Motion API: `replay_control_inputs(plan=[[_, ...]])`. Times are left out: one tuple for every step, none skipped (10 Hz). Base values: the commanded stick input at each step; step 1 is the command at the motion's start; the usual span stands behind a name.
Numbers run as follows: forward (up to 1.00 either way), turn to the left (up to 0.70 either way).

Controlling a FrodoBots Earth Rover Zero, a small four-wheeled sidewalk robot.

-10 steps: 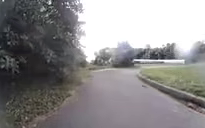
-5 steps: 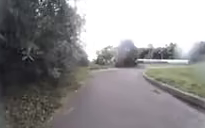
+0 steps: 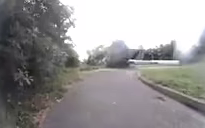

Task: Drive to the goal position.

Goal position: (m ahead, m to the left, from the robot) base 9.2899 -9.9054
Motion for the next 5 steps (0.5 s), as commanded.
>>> replay_control_inputs(plan=[[1.00, -0.40], [1.00, -0.40], [1.00, -0.40], [1.00, -0.40], [1.00, -0.40]])
